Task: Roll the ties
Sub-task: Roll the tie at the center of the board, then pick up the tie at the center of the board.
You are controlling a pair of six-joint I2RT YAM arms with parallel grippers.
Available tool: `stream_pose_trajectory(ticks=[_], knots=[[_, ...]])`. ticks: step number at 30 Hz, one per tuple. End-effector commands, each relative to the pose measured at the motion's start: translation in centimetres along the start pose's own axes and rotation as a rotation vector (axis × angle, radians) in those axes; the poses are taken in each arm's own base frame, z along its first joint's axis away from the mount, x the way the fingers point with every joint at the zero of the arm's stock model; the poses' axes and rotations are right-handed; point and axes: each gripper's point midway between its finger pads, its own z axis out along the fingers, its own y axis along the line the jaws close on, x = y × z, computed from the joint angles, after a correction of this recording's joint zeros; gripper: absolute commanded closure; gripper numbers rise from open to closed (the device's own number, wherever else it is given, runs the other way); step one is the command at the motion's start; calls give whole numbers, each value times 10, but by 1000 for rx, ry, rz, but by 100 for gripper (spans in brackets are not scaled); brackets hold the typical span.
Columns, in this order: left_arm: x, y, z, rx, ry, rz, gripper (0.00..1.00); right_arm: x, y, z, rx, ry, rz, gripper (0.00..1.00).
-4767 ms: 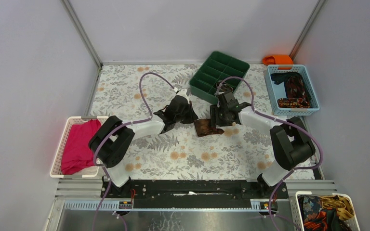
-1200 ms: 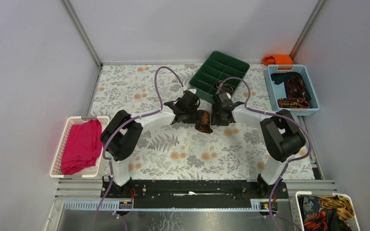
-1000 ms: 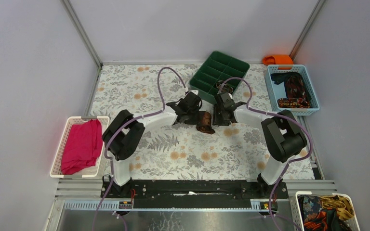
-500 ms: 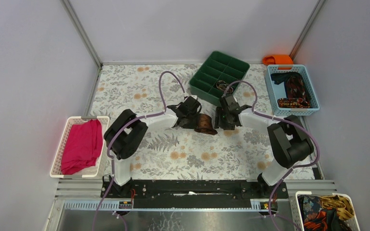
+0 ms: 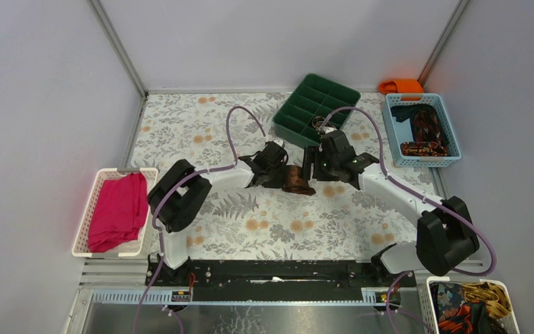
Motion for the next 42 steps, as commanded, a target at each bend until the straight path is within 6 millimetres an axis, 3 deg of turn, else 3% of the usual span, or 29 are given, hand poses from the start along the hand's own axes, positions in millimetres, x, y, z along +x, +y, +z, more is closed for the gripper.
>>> stream_pose_trajectory(ticks=[1, 9, 16, 21, 42], knots=[[-10, -22, -10, 105, -48, -9, 100, -9, 21, 1, -72, 33, -43, 25], [-7, -37, -10, 194, -40, -22, 100, 4, 33, 22, -138, 119, -25, 24], [-4, -49, -8, 264, -29, -37, 100, 16, 28, 27, -126, 161, -30, 10], [-3, -59, -11, 325, -21, -47, 100, 21, 22, 33, -98, 184, -31, 7], [8, -99, -12, 448, 7, -34, 100, 33, -34, 61, 204, 224, -41, 18]])
